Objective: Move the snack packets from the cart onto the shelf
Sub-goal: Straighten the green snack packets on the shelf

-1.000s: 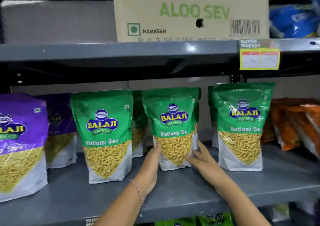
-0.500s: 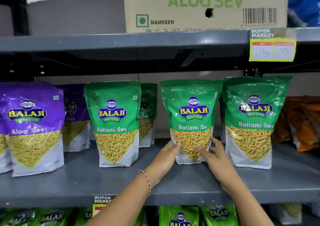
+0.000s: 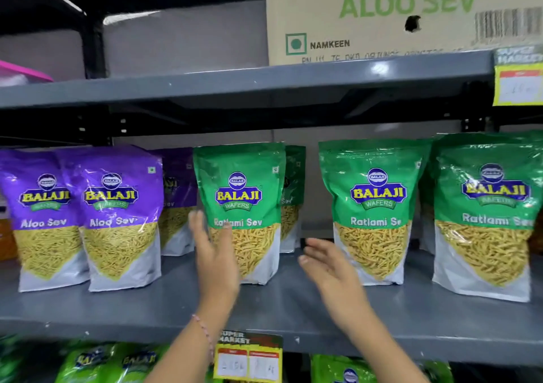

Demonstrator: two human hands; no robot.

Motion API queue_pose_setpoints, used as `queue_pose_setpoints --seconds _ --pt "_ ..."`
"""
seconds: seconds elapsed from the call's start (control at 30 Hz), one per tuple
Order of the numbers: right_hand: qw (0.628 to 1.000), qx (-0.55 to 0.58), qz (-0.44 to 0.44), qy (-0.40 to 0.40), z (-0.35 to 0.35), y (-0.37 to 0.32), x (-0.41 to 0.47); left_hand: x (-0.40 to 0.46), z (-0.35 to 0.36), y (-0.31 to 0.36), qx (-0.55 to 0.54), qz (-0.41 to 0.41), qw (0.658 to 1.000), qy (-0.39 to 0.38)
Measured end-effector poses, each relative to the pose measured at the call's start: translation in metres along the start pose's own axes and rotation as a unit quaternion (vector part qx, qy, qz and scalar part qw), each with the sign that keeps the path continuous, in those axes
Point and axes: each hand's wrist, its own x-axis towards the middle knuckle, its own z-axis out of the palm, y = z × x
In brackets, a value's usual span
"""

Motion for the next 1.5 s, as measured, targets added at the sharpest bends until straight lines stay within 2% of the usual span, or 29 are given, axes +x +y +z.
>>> queue_pose_setpoints --seconds 0.07,0.17,0.27,0.47,0.73,0.8,0.87,0.9,0.97,1.03,1.1,1.17,1.33,1.5 --pt "0.995 0.018 0.07 -0.062 0.031 0.013 0.016 0.026 -0.018 -0.015 -0.001 -0.099 0.995 -0.016" --pt "0.988 0.011 0.095 -0.118 0.055 0.027 0.034 0.048 -0.029 -0.05 0.013 -0.184 0.973 -0.138" --pt "0.988 0.023 0.087 -0.125 0.061 0.04 0.04 0.047 -0.029 -0.062 0.053 -0.194 0.965 -0.168" --pt "0.995 0.038 0.068 -0.056 0.049 0.038 0.037 0.024 -0.011 -0.038 0.043 -0.191 0.959 -0.204" --pt "0.998 0.007 0.067 -0.019 0.047 0.032 0.032 0.009 -0.008 -0.023 0.029 -0.186 0.965 -0.182" --pt "0.997 -0.028 0.052 0.051 0.048 0.023 0.021 0.011 -0.026 -0.014 0.062 -0.147 0.978 -0.132" --pt "0.991 -0.027 -0.014 0.129 0.058 0.008 0.005 0.024 -0.062 -0.01 0.076 -0.057 0.994 -0.052" --pt "0.989 -0.017 -0.045 0.14 0.067 -0.001 -0.003 0.033 -0.084 -0.009 0.071 -0.018 0.997 -0.008" --pt "0.994 0.01 -0.066 0.084 0.098 -0.012 -0.013 0.054 -0.13 -0.009 0.066 0.022 0.995 0.073" --pt "0.999 0.018 -0.028 -0.034 0.14 -0.008 -0.013 0.079 -0.171 -0.013 0.047 -0.013 0.992 0.117" --pt "0.991 -0.006 0.035 -0.127 0.187 0.004 -0.006 0.102 -0.203 -0.024 0.048 -0.076 0.988 0.124" --pt "0.977 -0.023 0.092 -0.191 0.231 0.012 0.002 0.12 -0.224 -0.036 0.068 -0.108 0.987 0.097" --pt "0.962 -0.023 0.142 -0.233 0.286 0.007 0.022 0.124 -0.217 -0.032 0.153 -0.095 0.984 0.005" --pt "0.978 0.003 0.114 -0.174 0.291 0.023 0.028 0.123 -0.204 -0.039 0.167 -0.115 0.978 -0.04"
